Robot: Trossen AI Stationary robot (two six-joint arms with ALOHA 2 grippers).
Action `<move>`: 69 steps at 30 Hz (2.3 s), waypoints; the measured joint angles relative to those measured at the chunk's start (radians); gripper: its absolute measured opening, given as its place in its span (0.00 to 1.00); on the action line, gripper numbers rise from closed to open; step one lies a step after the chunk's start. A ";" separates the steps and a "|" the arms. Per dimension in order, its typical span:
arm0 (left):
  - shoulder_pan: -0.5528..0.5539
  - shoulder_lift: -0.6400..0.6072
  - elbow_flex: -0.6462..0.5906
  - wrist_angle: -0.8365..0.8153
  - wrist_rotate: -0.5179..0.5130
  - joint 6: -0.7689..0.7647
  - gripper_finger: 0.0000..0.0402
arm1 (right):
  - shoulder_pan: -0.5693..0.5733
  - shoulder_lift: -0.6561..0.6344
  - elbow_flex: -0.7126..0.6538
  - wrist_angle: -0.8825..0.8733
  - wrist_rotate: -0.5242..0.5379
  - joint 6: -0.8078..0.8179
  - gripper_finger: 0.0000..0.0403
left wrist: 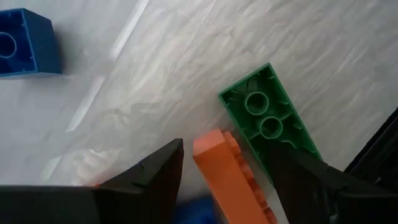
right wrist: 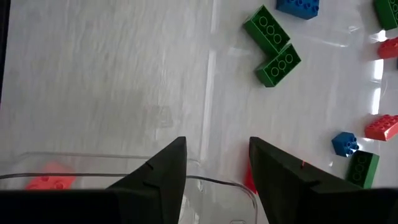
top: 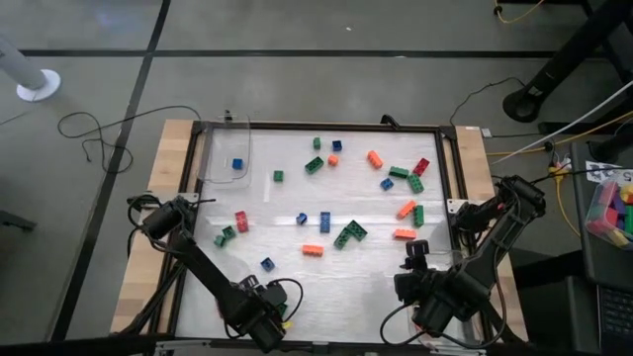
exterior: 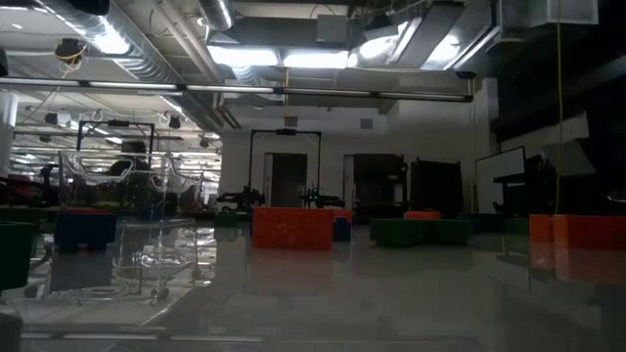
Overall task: Sort blocks by size
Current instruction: Put the 8 stud orange game piece into the bottom transparent bin
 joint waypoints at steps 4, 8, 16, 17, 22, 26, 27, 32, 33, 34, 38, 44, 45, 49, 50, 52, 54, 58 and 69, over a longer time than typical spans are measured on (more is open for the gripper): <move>0.000 0.000 0.000 -0.012 0.000 -0.012 0.55 | 0.000 0.000 0.000 0.019 0.000 0.000 0.43; 0.000 0.000 0.000 -0.013 0.000 -0.013 0.54 | 0.000 0.000 0.000 0.023 0.000 0.001 0.43; 0.000 0.000 0.000 -0.012 0.000 -0.016 0.35 | 0.000 0.000 0.000 0.023 -0.001 0.001 0.43; 0.000 0.000 0.000 -0.012 0.000 -0.016 0.32 | 0.000 0.000 0.000 0.023 -0.001 0.001 0.43; 0.005 0.000 0.002 -0.010 -0.002 -0.016 0.18 | 0.000 0.000 0.000 0.023 -0.001 0.001 0.43; 0.017 -0.003 0.003 -0.010 -0.007 -0.015 0.10 | 0.000 0.000 0.000 0.023 -0.001 0.002 0.43; 0.021 -0.004 0.003 -0.012 -0.001 -0.011 0.09 | 0.000 0.000 0.000 0.022 -0.001 0.002 0.43; 0.032 0.001 0.000 -0.014 0.003 0.026 0.06 | 0.000 0.000 0.000 0.022 -0.001 0.002 0.43; 0.034 0.000 0.000 -0.011 0.008 0.032 0.06 | 0.000 0.000 0.000 0.022 -0.001 0.002 0.43; 0.037 0.000 0.000 -0.012 0.014 0.047 0.07 | 0.000 0.000 0.000 0.022 -0.001 0.002 0.43; 0.056 0.000 0.000 -0.012 0.054 0.102 0.10 | 0.000 0.000 0.000 0.022 -0.001 0.002 0.43; 0.090 0.000 0.000 -0.011 0.061 0.178 0.19 | 0.000 0.000 0.000 0.022 -0.001 0.002 0.43; 0.096 0.000 0.000 -0.011 0.061 0.187 0.21 | 0.000 0.000 0.000 0.022 -0.001 0.002 0.43; 0.125 0.000 0.000 -0.011 0.117 0.245 0.31 | 0.000 0.000 0.000 0.022 -0.001 0.002 0.43; 0.134 -0.002 0.000 -0.013 0.160 0.260 0.34 | 0.000 0.000 0.000 0.022 -0.001 0.002 0.43; 0.152 -0.005 0.000 -0.013 0.257 0.281 0.38 | 0.000 0.000 0.000 0.022 -0.001 0.002 0.43; 0.165 -0.005 0.000 -0.014 0.370 0.281 0.42 | 0.000 0.000 0.000 0.023 -0.001 0.002 0.43; 0.174 -0.005 0.000 -0.013 0.490 0.284 0.46 | 0.000 0.000 0.000 0.024 -0.001 0.002 0.43; 0.173 -0.005 0.000 -0.013 0.493 0.295 0.47 | 0.000 0.000 0.000 0.025 -0.001 0.002 0.43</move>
